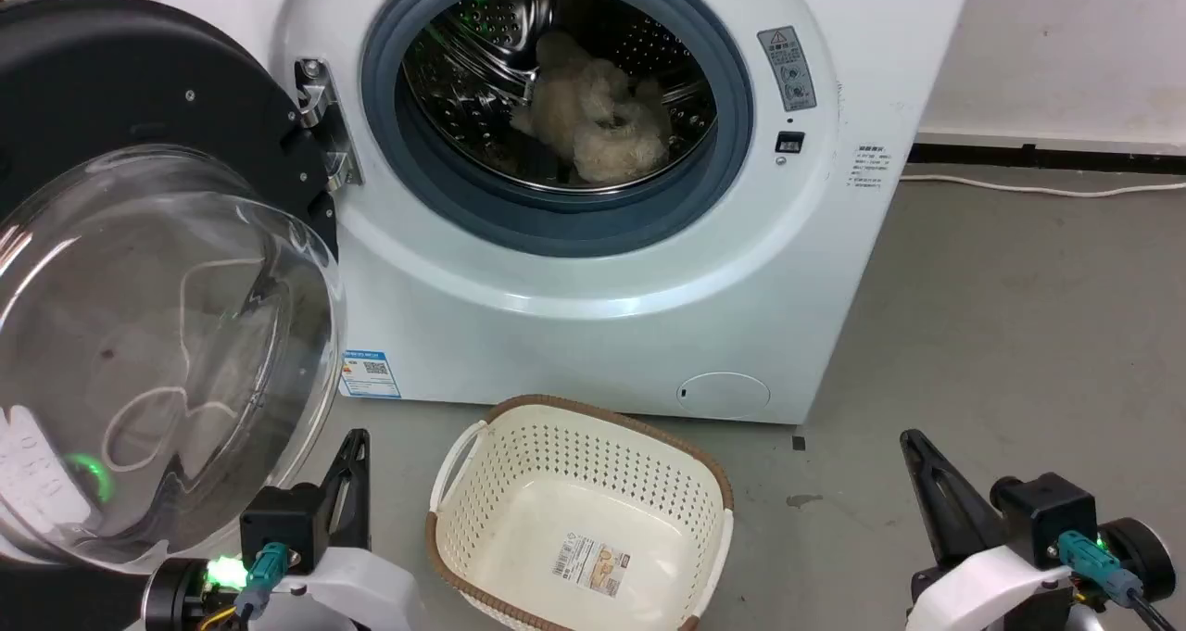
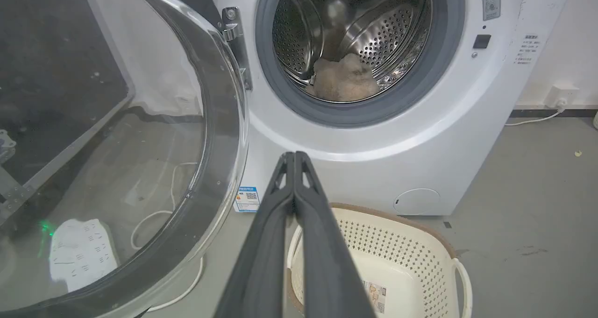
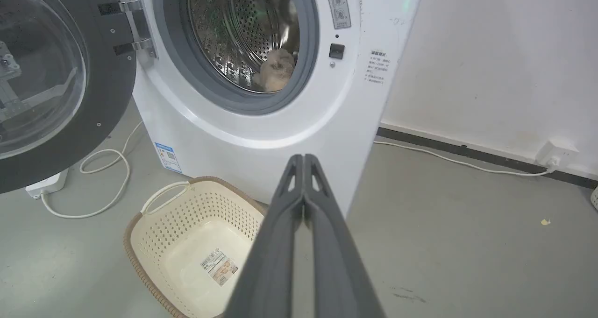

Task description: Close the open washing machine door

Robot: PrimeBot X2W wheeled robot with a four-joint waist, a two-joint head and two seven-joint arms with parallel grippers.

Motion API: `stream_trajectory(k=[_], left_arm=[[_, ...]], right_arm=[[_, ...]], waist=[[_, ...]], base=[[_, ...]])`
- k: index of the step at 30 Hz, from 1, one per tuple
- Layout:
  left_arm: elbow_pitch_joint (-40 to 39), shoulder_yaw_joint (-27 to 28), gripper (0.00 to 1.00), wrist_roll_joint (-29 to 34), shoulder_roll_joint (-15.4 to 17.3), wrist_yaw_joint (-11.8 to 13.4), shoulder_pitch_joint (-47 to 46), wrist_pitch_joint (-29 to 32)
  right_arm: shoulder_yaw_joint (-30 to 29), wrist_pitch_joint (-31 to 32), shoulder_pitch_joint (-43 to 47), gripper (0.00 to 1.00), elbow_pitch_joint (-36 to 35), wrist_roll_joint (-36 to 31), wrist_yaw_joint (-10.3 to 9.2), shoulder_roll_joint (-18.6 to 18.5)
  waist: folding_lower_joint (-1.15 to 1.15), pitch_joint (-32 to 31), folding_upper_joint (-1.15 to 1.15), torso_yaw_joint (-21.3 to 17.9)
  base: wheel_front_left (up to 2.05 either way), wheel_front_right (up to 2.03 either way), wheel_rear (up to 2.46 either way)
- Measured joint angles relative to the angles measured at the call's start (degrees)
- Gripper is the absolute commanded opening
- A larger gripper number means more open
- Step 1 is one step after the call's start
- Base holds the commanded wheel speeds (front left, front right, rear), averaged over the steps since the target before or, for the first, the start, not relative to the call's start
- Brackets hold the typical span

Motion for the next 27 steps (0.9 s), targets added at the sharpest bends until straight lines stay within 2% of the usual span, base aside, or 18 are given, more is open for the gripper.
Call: stream_trajectory(k=[27], left_arm=[[0.0,0.0,0.00,0.0,0.0,0.0,0.0,0.0]], right_arm=[[0.0,0.0,0.0,0.00,0.0,0.0,0.01,0.0]], waist=[[0.00,0.0,0.00,0.0]], base=[[0.00,0.00,0.00]])
